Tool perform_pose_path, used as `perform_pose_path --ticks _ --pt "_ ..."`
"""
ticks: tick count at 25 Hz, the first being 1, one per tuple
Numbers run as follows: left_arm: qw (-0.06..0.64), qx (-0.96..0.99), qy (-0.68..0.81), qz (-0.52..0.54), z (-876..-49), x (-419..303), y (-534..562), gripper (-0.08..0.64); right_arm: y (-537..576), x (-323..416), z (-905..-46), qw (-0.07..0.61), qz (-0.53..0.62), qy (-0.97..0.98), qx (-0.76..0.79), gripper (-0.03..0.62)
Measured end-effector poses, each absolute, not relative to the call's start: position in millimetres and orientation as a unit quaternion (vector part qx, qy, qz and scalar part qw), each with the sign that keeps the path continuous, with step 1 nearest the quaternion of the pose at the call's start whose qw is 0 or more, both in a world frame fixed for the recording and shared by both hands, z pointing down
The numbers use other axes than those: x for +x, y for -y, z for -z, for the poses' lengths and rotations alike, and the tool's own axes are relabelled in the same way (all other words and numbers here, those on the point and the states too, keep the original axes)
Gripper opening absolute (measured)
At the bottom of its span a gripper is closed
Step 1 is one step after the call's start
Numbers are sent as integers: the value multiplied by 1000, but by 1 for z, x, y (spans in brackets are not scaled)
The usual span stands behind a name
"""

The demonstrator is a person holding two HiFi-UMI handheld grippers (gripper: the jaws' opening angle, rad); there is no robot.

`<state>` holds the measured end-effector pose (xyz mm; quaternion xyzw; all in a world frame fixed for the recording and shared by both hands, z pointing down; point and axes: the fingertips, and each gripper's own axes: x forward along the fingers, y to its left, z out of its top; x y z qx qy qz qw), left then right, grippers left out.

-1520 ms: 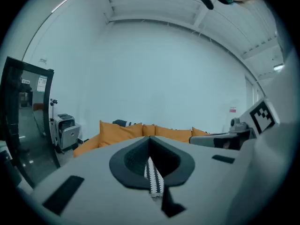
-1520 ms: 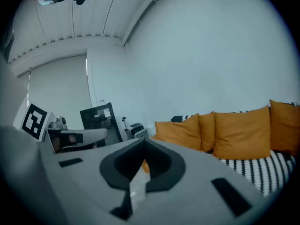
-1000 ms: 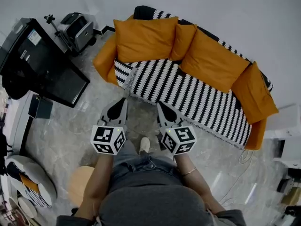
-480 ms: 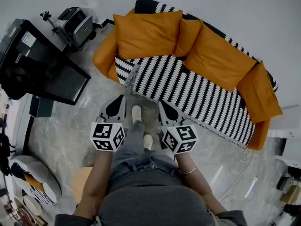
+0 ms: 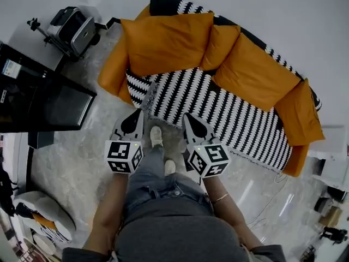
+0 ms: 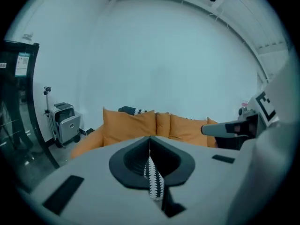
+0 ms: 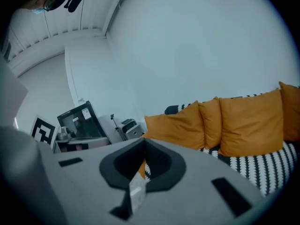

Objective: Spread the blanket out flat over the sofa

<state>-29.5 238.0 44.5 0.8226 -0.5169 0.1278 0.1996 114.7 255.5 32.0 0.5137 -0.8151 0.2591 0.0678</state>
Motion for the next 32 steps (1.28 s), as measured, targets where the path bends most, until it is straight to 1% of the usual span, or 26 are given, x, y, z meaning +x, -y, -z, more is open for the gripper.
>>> perform_pose_path --ticks 8,18,25,32 --pt "229 826 492 -154 -77 -43 -170 18 -190 99 -46 91 -270 797 533 11" --pt "261 816 483 -182 -130 -37 -126 18 -148 99 -77 120 -277 788 536 11" --pt "277 801 492 -197 -180 -11 -109 20 -132 105 -117 133 -287 797 515 11" --pt "296 777 518 -203 -251 -18 -75 20 -103 90 -178 154 -303 805 487 11"
